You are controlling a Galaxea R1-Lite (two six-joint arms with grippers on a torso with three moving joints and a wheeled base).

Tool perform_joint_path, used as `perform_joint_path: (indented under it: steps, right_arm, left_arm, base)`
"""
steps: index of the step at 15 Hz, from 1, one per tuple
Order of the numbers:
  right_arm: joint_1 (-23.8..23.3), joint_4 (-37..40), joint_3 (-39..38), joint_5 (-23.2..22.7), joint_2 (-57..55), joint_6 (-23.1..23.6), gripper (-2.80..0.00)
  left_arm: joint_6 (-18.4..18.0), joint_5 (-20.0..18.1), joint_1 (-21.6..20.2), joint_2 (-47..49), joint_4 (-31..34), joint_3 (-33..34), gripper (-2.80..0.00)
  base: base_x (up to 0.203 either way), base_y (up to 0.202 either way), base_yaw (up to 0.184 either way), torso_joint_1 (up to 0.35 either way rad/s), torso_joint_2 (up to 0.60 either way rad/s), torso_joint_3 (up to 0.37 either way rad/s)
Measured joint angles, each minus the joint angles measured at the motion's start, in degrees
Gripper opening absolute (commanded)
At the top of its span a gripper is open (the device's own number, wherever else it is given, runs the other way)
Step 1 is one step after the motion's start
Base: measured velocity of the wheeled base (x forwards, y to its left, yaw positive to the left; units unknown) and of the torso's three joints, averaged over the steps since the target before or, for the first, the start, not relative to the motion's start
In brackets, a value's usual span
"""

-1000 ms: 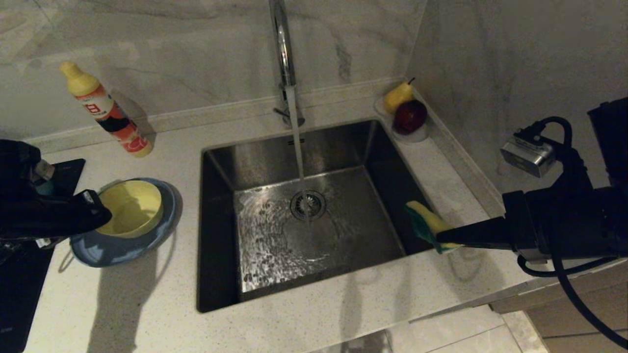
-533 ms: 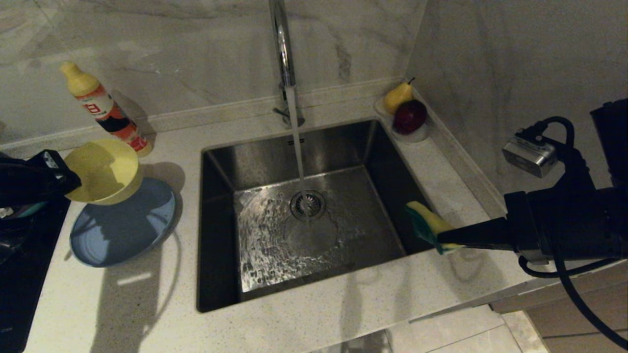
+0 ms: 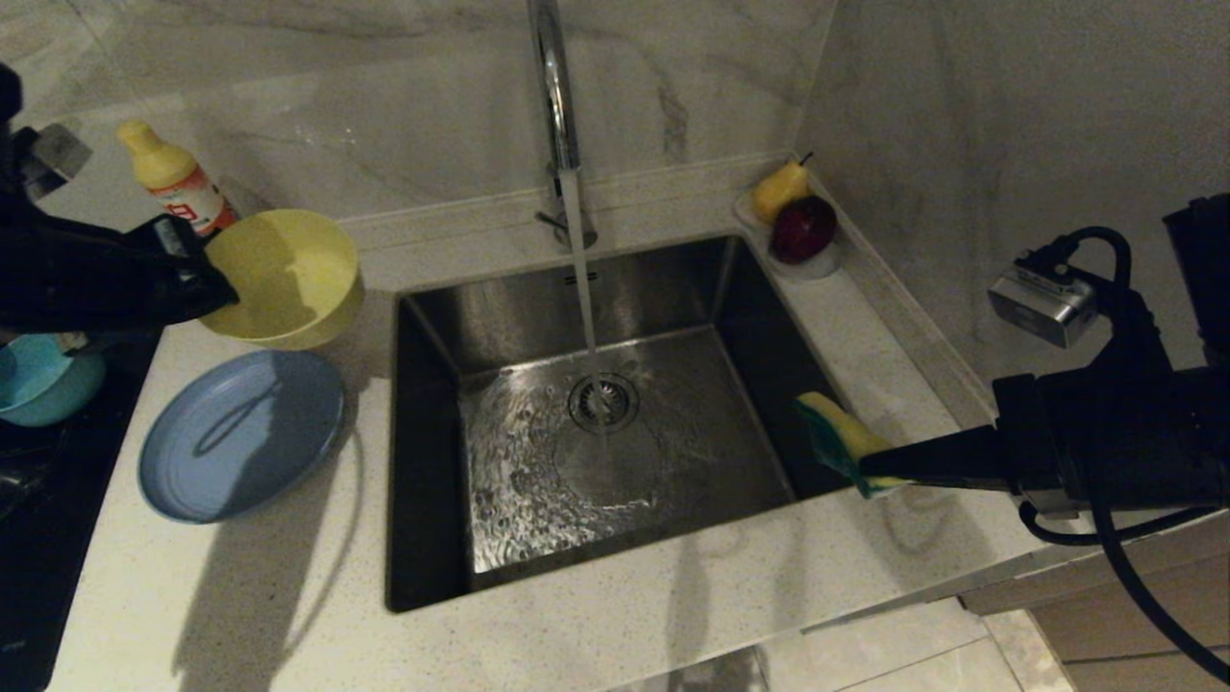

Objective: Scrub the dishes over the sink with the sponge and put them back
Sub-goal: Wash the bowl

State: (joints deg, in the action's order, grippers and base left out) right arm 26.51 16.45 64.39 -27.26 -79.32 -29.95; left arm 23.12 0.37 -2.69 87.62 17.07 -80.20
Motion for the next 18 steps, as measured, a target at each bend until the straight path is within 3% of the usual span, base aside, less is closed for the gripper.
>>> perform_joint_path:
  steps: [2,4,10,14,18]
  right_arm:
    - [0.0,0.0,-0.1,0.0,0.0,0.0,-2.80]
    - [0.0,0.0,-0.2,0.0,0.1,0.0,-2.80]
    - [0.0,0.0,-1.6,0.0,0.8,0.1,-2.80]
    - [0.0,-0.1,-1.9,0.0,1.1,0.2,-2.80]
    - [0.0,-0.1,-2.0,0.1,1.5,0.2,-2.80]
  left_arm:
    - [1.7,7.5,7.4,4.0,-0.7,-3.4,-2.80]
    - [3.5,12.0,13.6,8.0,-1.1,-6.8,-2.80]
    - [10.1,13.9,24.8,18.4,-1.4,-11.7,-2.80]
    - [12.3,18.9,28.9,25.0,-5.8,-14.1,-2.80]
    - [12.7,19.7,31.0,28.2,-7.4,-14.7,-2.80]
  base:
    - [0.000,0.000,0.000,0.000,0.00,0.000]
    - [0.000,0.000,0.000,0.000,0.00,0.000]
    - [0.000,0.000,0.000,0.000,0.00,0.000]
    - [0.000,0.000,0.000,0.000,0.00,0.000]
    - [0.000,0.000,0.000,0.000,0.00,0.000]
